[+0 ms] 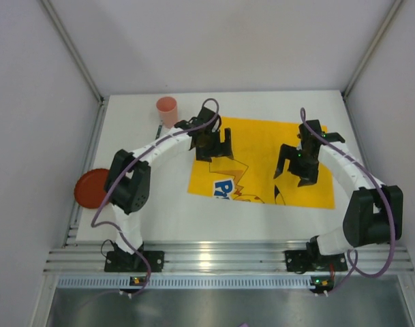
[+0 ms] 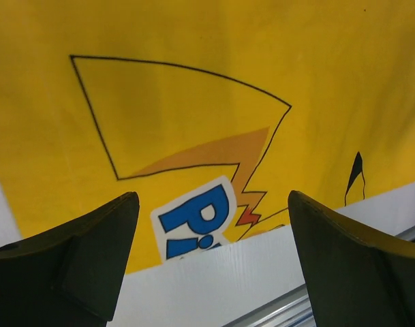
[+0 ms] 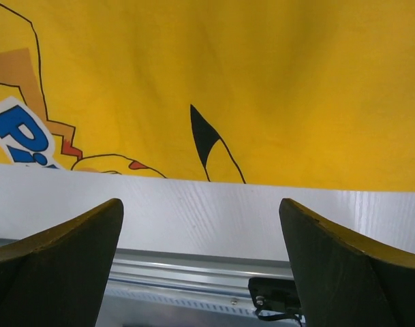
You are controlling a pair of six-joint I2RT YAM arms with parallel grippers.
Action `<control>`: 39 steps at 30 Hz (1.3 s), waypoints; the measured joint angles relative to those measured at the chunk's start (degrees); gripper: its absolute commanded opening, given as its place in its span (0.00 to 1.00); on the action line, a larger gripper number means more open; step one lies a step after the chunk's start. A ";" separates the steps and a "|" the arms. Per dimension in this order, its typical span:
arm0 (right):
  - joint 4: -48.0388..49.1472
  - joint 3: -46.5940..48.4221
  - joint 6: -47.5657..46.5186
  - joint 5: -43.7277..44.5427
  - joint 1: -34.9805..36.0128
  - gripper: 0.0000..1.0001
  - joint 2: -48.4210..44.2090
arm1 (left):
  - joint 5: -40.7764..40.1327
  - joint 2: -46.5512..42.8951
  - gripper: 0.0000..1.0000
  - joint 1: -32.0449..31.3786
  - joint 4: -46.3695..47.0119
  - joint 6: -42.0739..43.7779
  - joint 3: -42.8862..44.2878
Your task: Set the dinner table for one person
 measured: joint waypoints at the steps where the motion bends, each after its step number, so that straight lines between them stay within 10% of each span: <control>1: 0.33 0.02 -0.33 -0.28 -0.44 0.98 -0.02 | 0.66 2.54 0.96 -0.26 0.55 0.00 1.88; 10: 1.66 0.07 -1.79 -1.99 -1.20 0.99 -2.34 | 2.47 11.41 0.94 -0.35 2.47 -0.15 2.64; 27: 2.84 -3.80 -3.34 -2.19 -4.07 1.00 -4.74 | -4.37 -11.58 0.97 0.31 6.32 -1.88 -28.22; 39: 3.32 -4.15 -3.72 -2.08 -4.09 1.00 -7.08 | -32.92 -22.47 0.99 0.42 -7.56 2.23 -8.39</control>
